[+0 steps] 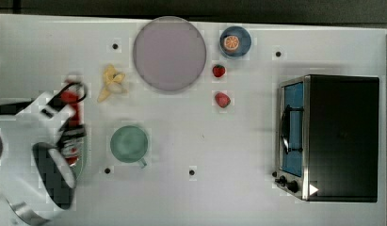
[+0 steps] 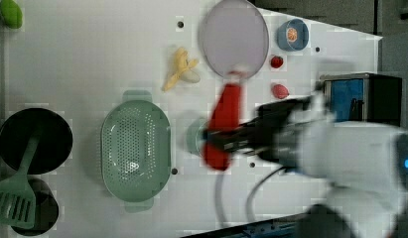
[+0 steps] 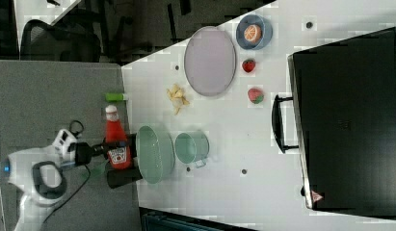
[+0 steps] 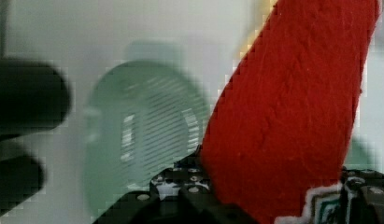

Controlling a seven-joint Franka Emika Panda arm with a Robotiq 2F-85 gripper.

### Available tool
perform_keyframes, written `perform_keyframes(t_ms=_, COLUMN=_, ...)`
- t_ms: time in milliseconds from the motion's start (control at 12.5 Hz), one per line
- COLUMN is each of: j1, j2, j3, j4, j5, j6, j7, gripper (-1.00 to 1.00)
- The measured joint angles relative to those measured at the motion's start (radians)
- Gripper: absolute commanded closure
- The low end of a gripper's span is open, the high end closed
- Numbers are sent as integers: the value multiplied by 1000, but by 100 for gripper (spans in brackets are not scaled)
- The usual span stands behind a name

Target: Pick Ketchup from the table and place it in strainer.

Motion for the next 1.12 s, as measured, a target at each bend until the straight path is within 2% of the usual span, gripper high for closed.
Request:
perform_keyframes(t_ms=320, j1=59, j2=188, j3=65, j4=-55, j5=-1, j6=109, j7=133, gripper=-25)
perform_keyframes(t_ms=560, j1=86, j2=303, j3=66, j4=-59, j5=-87, j6=246, j7=182, gripper=-25)
perform_keyframes(t_ms=720, j1=87, j2=359, j3=67, j4=-59, j5=-95, j6=310, j7=240, gripper=-25)
perform_keyframes(t_ms=800, j1=89, j2=382, j3=67, j4=-57, j5=-102, j6=314, j7=275, gripper=-33)
perform_keyframes(t_ms=1040, j1=105, j2=407, j3=52, j4=-53, j5=-175, j6=317, j7=327, gripper=-100)
perform_keyframes(t_ms=1120, j1=105, j2=404, j3=52, j4=-53, j5=-176, j6=317, j7=331, gripper=-100)
